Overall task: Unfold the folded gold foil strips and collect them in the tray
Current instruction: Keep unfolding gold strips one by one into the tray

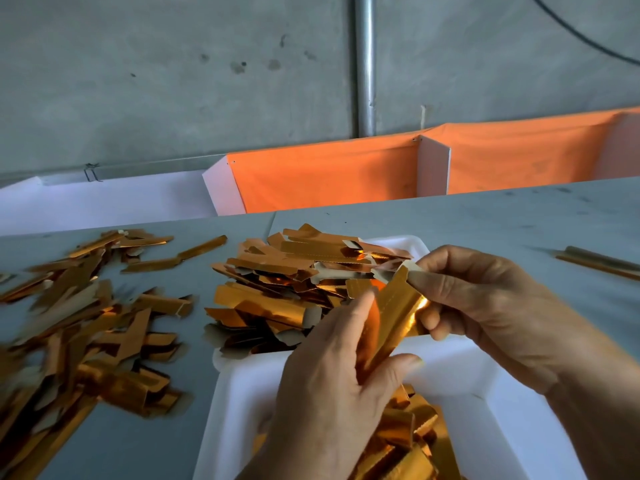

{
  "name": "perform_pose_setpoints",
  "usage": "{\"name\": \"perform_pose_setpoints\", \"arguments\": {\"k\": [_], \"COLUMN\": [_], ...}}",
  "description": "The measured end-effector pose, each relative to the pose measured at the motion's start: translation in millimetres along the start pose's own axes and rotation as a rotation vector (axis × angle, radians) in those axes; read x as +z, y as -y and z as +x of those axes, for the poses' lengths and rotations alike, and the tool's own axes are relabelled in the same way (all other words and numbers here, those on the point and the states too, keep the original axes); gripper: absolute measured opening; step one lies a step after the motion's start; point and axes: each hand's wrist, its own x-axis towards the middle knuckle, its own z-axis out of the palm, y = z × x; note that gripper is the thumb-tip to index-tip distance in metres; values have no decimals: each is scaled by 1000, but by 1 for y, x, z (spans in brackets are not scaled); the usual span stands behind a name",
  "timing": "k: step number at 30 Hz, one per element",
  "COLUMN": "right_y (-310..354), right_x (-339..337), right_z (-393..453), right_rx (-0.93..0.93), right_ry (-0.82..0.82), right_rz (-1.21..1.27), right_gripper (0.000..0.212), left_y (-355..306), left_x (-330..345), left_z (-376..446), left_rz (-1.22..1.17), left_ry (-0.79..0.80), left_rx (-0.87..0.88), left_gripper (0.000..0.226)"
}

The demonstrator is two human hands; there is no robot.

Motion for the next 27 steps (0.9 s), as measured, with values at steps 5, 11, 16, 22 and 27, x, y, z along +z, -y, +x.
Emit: {"name": "perform_pose_setpoints", "arguments": {"k": [5, 11, 16, 22, 27], "right_y": [-1, -1, 1, -4, -16], "right_x": [0, 4, 3, 4, 7], "right_z": [0, 0, -4, -3, 3], "right_rx": [-39, -149, -122, 105, 241], "right_ry": [-25, -70, -63, 164, 117], "right_rz": [-43, -141, -389, -320, 90], "right_gripper": [18, 14, 20, 34, 35], "left_y": [-5, -8, -8, -4, -2], "left_x": [-1, -3, -3, 1, 0], "left_z": [-1, -1, -1, 4, 7], "left_rz": [16, 13, 163, 428, 475], "left_ry": [-89, -117, -144, -134, -121], "left_rx": [-39, -10, 108, 177, 194], "left_gripper": [89, 80, 50, 53, 56]}}
